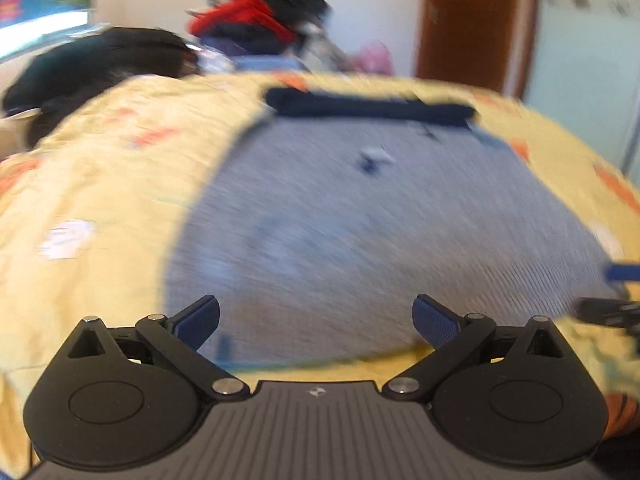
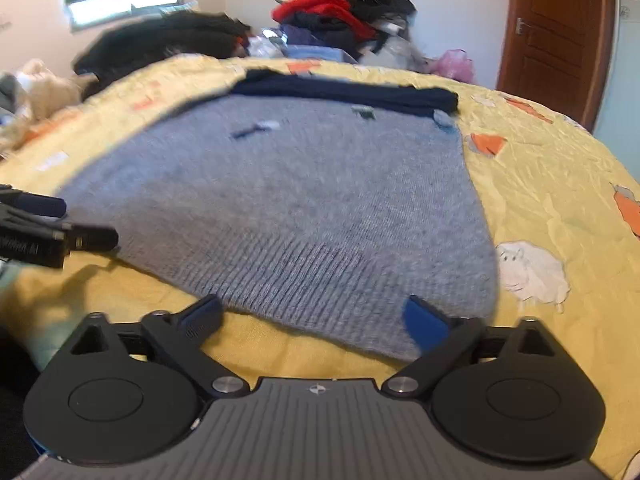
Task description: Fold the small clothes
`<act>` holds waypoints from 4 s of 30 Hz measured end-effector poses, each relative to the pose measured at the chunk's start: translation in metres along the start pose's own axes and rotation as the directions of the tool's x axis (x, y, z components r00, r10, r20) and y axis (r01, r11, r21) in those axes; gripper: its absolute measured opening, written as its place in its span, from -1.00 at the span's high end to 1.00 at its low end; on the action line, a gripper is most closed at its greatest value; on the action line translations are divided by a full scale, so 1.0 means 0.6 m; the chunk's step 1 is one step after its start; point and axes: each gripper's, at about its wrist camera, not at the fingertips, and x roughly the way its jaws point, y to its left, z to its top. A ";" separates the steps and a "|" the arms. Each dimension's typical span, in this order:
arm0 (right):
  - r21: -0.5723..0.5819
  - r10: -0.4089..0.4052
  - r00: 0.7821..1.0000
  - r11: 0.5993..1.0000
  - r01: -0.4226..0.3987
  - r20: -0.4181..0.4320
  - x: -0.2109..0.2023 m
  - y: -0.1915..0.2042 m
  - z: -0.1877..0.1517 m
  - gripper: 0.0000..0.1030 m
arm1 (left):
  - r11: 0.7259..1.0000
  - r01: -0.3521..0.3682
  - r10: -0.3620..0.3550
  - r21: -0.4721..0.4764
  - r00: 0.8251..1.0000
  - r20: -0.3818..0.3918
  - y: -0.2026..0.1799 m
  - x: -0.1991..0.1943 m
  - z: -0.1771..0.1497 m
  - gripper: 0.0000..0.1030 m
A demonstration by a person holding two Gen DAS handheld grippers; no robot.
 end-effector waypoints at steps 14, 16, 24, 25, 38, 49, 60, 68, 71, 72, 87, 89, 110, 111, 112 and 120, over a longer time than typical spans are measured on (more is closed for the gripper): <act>0.508 0.269 0.963 0.826 -0.244 0.025 0.036 -0.192 0.014 -0.89 | 0.770 0.381 -0.442 -0.512 0.897 0.003 0.182 0.058 0.007 -1.00; 0.545 0.316 0.948 0.790 -0.279 0.026 0.055 -0.201 0.029 -0.89 | 0.667 0.439 -0.529 -0.601 0.848 0.033 0.188 0.078 0.003 -1.00; 0.638 0.486 0.873 0.665 -0.388 0.024 0.076 -0.209 0.031 -0.85 | 0.490 0.505 -0.626 -0.710 0.771 0.117 0.220 0.090 -0.007 -1.00; 0.632 0.506 0.862 0.664 -0.400 0.015 0.072 -0.206 0.028 -0.84 | 0.485 0.505 -0.629 -0.714 0.769 0.116 0.222 0.089 -0.008 -1.00; 0.683 0.430 0.900 0.639 -0.355 0.065 0.122 -0.256 0.069 -0.79 | 0.623 0.437 -0.561 -0.648 0.828 0.019 0.200 0.097 0.013 -1.00; 0.599 0.565 0.824 0.673 -0.435 -0.036 0.085 -0.222 0.044 -0.78 | 0.643 0.446 -0.559 -0.622 0.829 0.018 0.200 0.093 0.007 -1.00; 0.623 0.498 0.863 0.703 -0.342 -0.088 0.077 -0.254 0.002 0.78 | 0.755 0.370 -0.478 -0.541 0.876 -0.068 0.175 0.107 0.015 0.38; 0.638 0.522 0.851 0.676 -0.369 -0.062 0.076 -0.267 -0.010 0.80 | 0.720 0.361 -0.508 -0.592 0.856 -0.096 0.210 0.110 0.011 0.59; 0.642 0.529 0.847 0.668 -0.376 -0.055 0.079 -0.265 -0.008 0.80 | 0.731 0.354 -0.494 -0.583 0.864 -0.095 0.230 0.097 0.019 0.61; 0.647 0.531 0.846 0.662 -0.378 -0.050 0.080 -0.267 -0.010 0.79 | 0.735 0.350 -0.491 -0.581 0.865 -0.100 0.233 0.095 0.021 0.76; 0.640 0.536 0.826 0.577 -0.508 0.174 0.074 -0.283 0.093 0.74 | 0.734 0.461 -0.532 -0.498 0.847 -0.001 0.217 0.116 0.176 0.90; 0.619 0.524 0.824 0.580 -0.530 0.214 0.080 -0.298 0.133 0.74 | 0.739 0.495 -0.538 -0.457 0.842 0.043 0.207 0.129 0.223 0.90; 0.723 0.332 0.922 0.585 -0.367 0.200 0.527 -0.518 0.459 0.74 | 0.831 0.322 -0.330 -0.453 0.942 0.064 0.168 0.607 0.565 0.90; 0.738 0.339 0.921 0.570 -0.362 0.191 0.550 -0.523 0.455 0.69 | 0.830 0.303 -0.326 -0.468 0.945 0.033 0.171 0.632 0.566 0.90; 0.754 0.342 0.922 0.553 -0.354 0.182 0.570 -0.527 0.451 0.60 | 0.821 0.283 -0.326 -0.496 0.946 0.002 0.177 0.654 0.565 0.89; 0.745 0.259 0.942 0.579 -0.330 0.215 0.571 -0.519 0.446 -0.45 | 0.705 0.315 -0.320 -0.635 0.941 0.111 0.236 0.629 0.574 -0.83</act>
